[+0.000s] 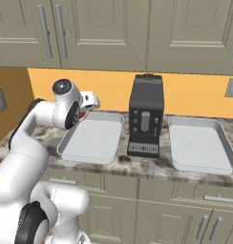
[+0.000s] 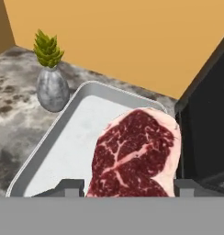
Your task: Place one corn and one steak in each tupperware on the nearby counter, to pack two identical lunches.
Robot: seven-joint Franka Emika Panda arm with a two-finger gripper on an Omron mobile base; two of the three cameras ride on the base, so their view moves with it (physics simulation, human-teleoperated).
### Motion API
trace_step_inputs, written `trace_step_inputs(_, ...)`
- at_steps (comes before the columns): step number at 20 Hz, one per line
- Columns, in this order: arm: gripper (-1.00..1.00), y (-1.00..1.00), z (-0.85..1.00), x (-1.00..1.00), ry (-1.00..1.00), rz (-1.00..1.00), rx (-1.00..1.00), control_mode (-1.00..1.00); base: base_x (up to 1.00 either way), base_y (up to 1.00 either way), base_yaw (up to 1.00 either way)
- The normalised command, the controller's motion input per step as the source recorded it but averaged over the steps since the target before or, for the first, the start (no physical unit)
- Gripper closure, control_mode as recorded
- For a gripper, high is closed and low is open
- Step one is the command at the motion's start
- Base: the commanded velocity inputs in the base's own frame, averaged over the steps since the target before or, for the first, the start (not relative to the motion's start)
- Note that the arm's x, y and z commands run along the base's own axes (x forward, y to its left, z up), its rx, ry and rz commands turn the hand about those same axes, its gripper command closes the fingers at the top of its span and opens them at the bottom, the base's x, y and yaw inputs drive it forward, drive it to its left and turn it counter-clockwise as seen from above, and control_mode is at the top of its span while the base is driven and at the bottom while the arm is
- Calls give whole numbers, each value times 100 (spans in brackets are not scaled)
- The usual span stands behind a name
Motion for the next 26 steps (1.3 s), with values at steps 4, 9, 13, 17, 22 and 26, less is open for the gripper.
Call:
trace_step_inputs(4, 100, 9, -49, 18, 9, 0, 1, -100, 0, 0, 0)
trace_step_inputs(9, 100, 9, -23, 21, 17, -1, 19, -100, 0, 0, 0)
trace_step_inputs(13, 100, 33, -26, 0, 3, -1, 12, -100, 0, 0, 0)
trace_step_inputs(17, 100, 38, -32, 0, 0, 0, 8, -100, 0, 0, 0)
trace_step_inputs(22, 100, 11, -37, 1, 2, -2, 10, -100, 0, 0, 0)
trace_step_inputs(26, 100, 10, -38, 4, 6, -3, 3, -100, 0, 0, 0)
